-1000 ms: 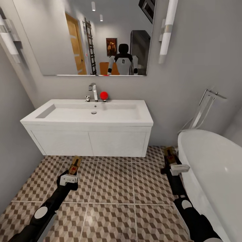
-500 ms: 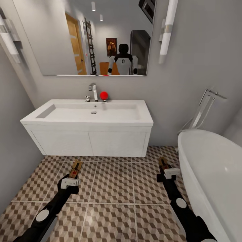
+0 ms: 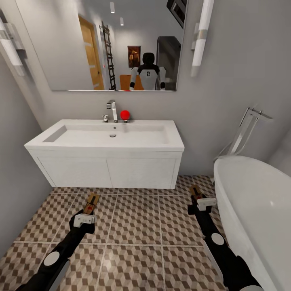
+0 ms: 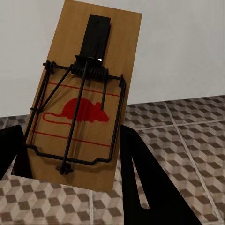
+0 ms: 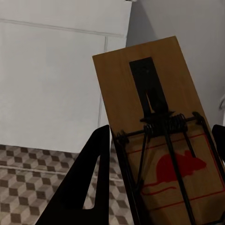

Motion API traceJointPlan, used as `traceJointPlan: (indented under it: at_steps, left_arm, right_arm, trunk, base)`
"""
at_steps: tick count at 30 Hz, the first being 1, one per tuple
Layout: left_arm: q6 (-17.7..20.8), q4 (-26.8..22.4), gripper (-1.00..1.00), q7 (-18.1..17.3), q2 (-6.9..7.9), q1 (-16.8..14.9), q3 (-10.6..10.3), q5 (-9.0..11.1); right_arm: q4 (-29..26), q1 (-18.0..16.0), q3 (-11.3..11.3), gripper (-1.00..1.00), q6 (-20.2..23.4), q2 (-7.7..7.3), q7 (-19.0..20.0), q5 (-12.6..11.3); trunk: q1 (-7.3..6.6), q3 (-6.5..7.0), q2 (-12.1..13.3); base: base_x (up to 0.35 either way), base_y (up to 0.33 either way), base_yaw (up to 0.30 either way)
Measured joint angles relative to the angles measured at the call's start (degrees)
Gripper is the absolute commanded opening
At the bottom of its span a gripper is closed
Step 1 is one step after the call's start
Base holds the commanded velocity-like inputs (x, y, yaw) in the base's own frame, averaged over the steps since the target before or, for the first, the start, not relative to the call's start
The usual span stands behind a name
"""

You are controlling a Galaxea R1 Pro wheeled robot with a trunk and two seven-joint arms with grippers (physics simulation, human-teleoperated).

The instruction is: Take the four mousetraps from the cabinet in the bathroom and place them on the bathroom floor. Make sure all four end up on the same floor surface, and ensure that at least two of them are either under or directly next to the same bathroom sink.

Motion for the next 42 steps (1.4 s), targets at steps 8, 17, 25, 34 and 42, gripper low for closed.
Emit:
traceJointPlan:
  at_steps: [8,17,25,34,42]
  left_arm:
    - [14.16,-0.35,-1.00,0.23,-2.36,-0.04,0.35,-0.15]
    - [22.61,-3.11,-1.00,3.10,-2.77,-0.04,0.42,-0.20]
    - [22.97,-3.08,-1.00,5.70,-2.84,-0.03,0.40,-0.15]
    - [22.98,-3.07,-1.00,5.85,-2.89,-0.06,0.41,-0.09]
    - [22.70,-3.38,-1.00,5.69,-2.89,-0.02,0.13,0.00]
  right_arm:
    - [-0.22,0.00,0.00,-1.00,0.01,0.00,-0.01,0.02]
    - [-0.34,0.00,-0.01,-1.00,0.14,0.00,-0.01,0.01]
    - [-2.36,0.00,0.03,-1.00,1.55,0.01,-0.06,0.05]
    - [-3.43,0.00,0.08,-1.00,4.01,0.08,-0.08,0.08]
    - [-3.81,0.00,0.06,-1.00,4.16,0.09,-0.02,0.02]
  trunk:
    - [0.00,0.00,0.00]
    - [0.00,0.00,0.00]
    - [0.00,0.00,0.00]
    - [0.00,0.00,0.00]
    - [0.00,0.00,0.00]
  base:
    - [0.000,0.000,0.000]
    - [0.000,0.000,0.000]
    - [0.000,0.000,0.000]
    - [0.000,0.000,0.000]
    - [0.000,0.000,0.000]
